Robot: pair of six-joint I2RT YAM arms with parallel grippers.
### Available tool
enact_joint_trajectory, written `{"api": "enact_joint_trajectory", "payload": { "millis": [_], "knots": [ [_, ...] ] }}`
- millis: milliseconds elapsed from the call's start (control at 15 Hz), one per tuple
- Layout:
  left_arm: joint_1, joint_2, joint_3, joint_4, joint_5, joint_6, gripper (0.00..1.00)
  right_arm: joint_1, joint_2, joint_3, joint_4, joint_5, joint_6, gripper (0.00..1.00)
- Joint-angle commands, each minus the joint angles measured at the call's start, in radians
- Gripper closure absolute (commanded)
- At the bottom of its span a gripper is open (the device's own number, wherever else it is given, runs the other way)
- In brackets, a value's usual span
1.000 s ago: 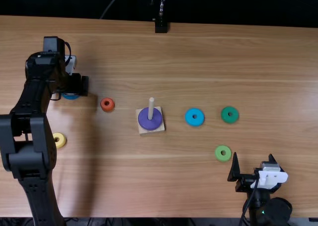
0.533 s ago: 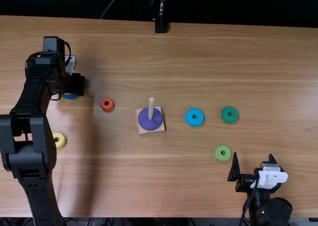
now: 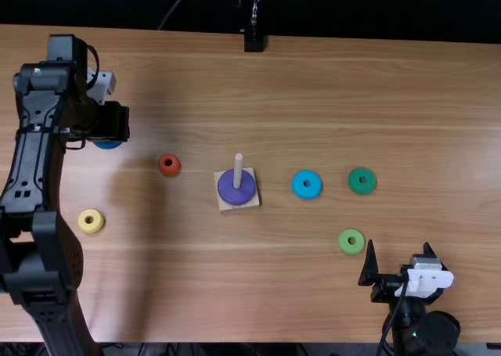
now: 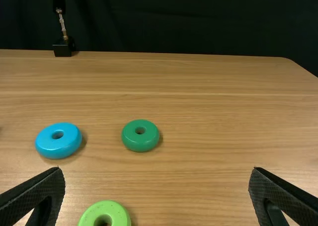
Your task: Build the Hanoi tower: stack the rings onto the peg from bottom to top in this color order: purple, dark blue, light blue, dark green, light green, yellow, orange.
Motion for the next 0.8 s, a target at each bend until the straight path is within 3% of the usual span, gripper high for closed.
{"api": "enact_joint_trajectory", "payload": {
  "millis": [0,200,400,667,733],
  "knots": [
    [-0.022,-0.121,-0.058,0.009,0.075,-0.007,1.0,-0.012,-0.013,-0.064,-0.07,0.021,0.002,0.0],
    [-0.034,-0.287,-0.228,0.129,0.079,-0.011,1.0,-0.012,-0.013,-0.064,-0.07,0.021,0.002,0.0],
    [-0.086,-0.394,-0.289,0.116,0.077,-0.011,1.0,-0.012,-0.013,-0.064,-0.07,0.021,0.002,0.0],
    [-0.157,-0.399,-0.18,-0.075,0.075,-0.011,1.0,-0.012,-0.013,-0.064,-0.07,0.021,0.002,0.0],
    [-0.186,-0.397,-0.131,-0.13,0.064,-0.011,1.0,-0.012,-0.013,-0.064,-0.07,0.021,0.002,0.0]
  ]
}}
